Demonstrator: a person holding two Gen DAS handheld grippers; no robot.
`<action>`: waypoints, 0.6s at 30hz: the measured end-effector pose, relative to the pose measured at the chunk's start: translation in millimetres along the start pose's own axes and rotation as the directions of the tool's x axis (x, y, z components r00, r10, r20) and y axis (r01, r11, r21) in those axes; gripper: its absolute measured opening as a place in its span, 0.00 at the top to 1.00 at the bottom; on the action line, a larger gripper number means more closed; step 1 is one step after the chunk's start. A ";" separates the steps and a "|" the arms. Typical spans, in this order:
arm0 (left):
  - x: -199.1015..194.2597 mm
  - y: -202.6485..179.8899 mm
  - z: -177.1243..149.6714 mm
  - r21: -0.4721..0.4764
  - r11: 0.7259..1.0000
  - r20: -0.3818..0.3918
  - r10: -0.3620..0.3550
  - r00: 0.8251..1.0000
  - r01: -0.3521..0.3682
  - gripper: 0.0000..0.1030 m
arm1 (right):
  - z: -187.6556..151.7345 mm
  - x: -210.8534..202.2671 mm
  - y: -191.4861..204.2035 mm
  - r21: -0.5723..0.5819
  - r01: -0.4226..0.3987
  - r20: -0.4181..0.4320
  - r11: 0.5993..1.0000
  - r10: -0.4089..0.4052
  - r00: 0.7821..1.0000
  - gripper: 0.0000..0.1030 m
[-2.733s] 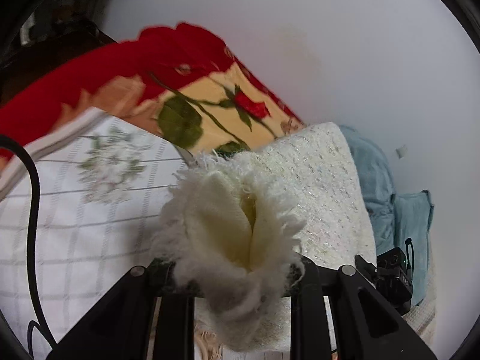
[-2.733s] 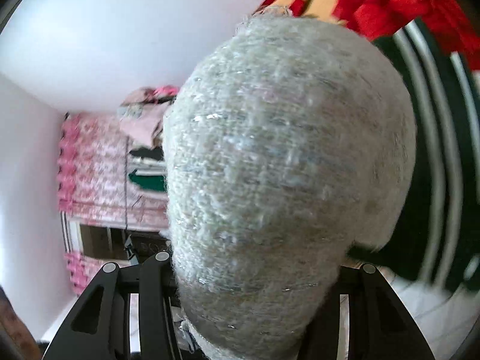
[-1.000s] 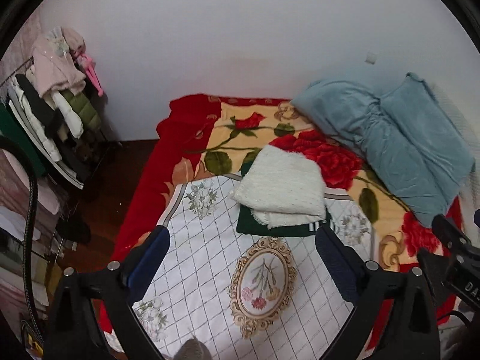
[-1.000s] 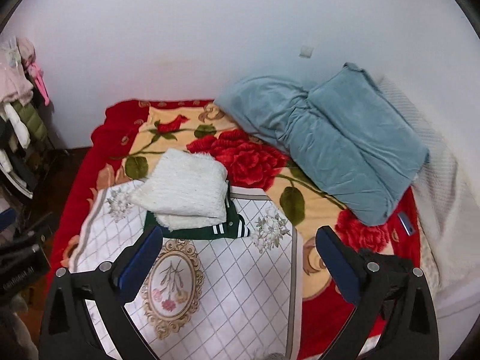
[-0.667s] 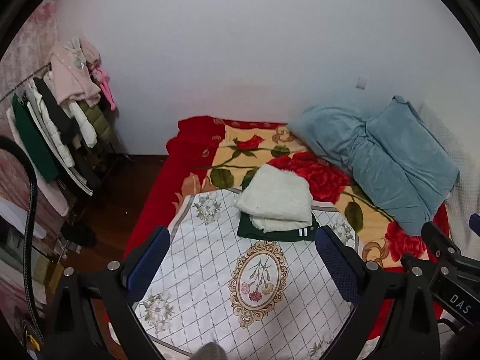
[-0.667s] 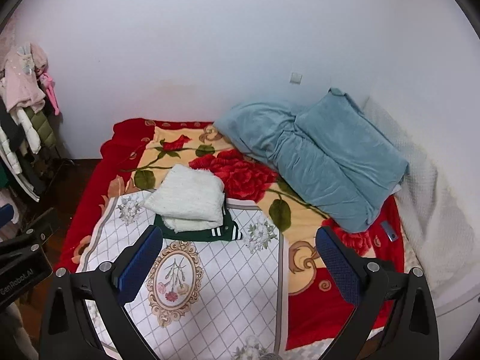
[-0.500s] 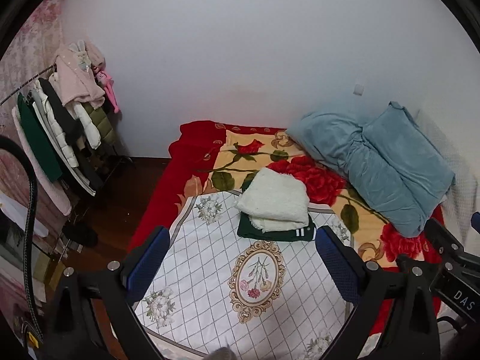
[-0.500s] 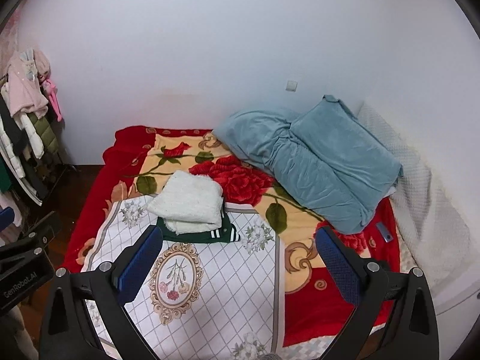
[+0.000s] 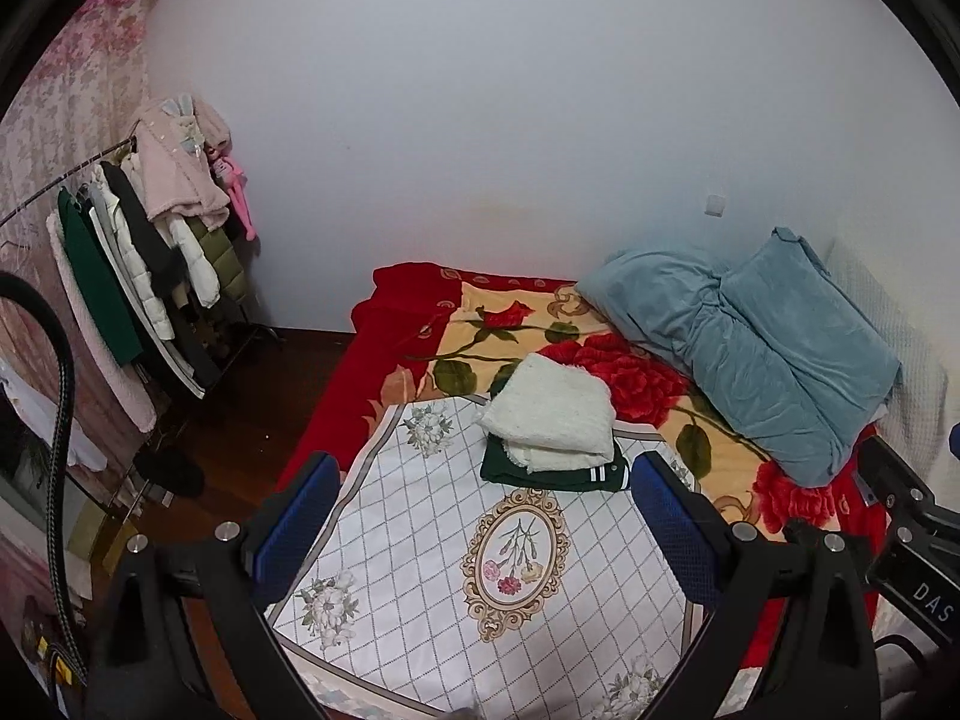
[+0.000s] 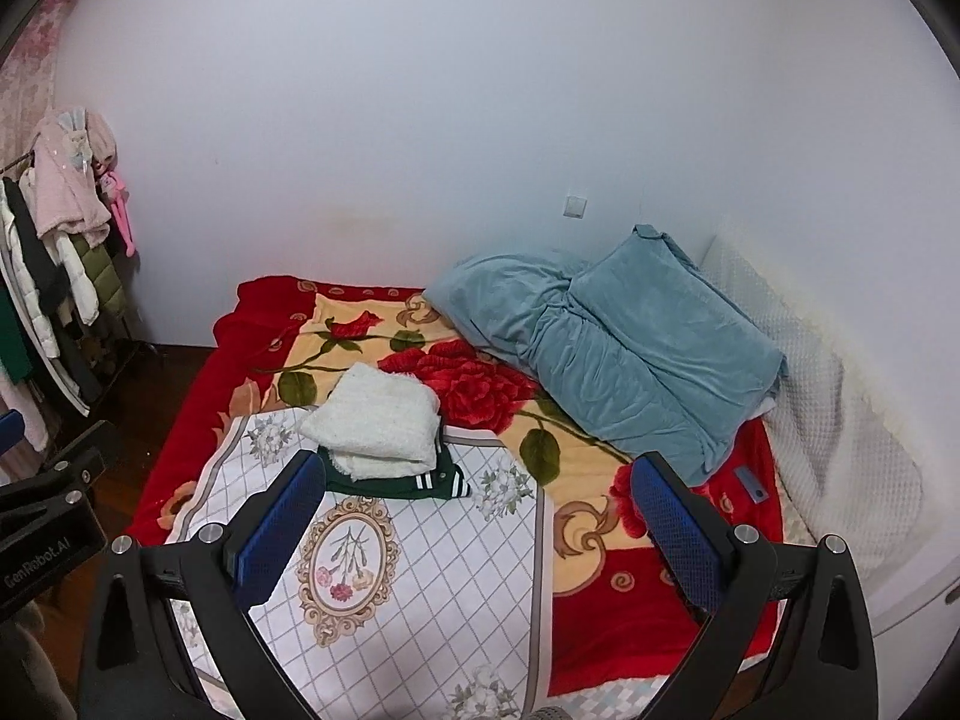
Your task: Fold large clothes
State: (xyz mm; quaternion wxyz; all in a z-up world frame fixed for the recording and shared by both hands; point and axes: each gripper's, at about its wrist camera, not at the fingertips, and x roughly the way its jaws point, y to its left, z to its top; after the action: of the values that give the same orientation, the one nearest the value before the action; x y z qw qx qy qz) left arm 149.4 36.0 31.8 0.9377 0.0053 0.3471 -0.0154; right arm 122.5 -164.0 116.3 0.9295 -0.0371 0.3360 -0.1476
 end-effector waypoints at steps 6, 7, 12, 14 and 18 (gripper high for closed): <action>-5.8 4.9 -3.4 -0.010 1.000 0.005 -0.001 1.000 0.001 0.02 | -0.6 -8.0 -1.4 -0.001 -0.007 0.009 1.000 0.007 1.000 0.00; -6.5 4.6 -3.6 -0.008 1.000 0.006 0.002 1.000 -0.002 0.02 | -0.3 -8.3 -2.0 -0.001 -0.006 0.010 1.000 0.006 1.000 0.00; -11.6 2.3 -5.0 0.000 1.000 0.014 0.007 1.000 -0.007 0.01 | 2.0 -5.7 -4.2 -0.003 -0.012 0.014 1.000 0.012 1.000 0.00; -12.5 2.4 -5.0 0.003 1.000 0.015 0.009 1.000 -0.009 0.01 | 2.4 -4.0 -4.5 -0.003 -0.017 0.012 1.000 0.017 1.000 0.00; -13.1 1.1 -3.7 0.005 1.000 0.019 0.010 1.000 -0.010 0.01 | 2.5 -2.1 -5.2 -0.004 -0.022 0.010 1.000 0.022 1.000 0.00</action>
State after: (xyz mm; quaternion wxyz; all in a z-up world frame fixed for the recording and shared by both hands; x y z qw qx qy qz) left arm 137.1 37.5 37.5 0.9410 0.0092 0.3382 -0.0117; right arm 121.2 -168.4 120.4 0.9326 -0.0358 0.3322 -0.1364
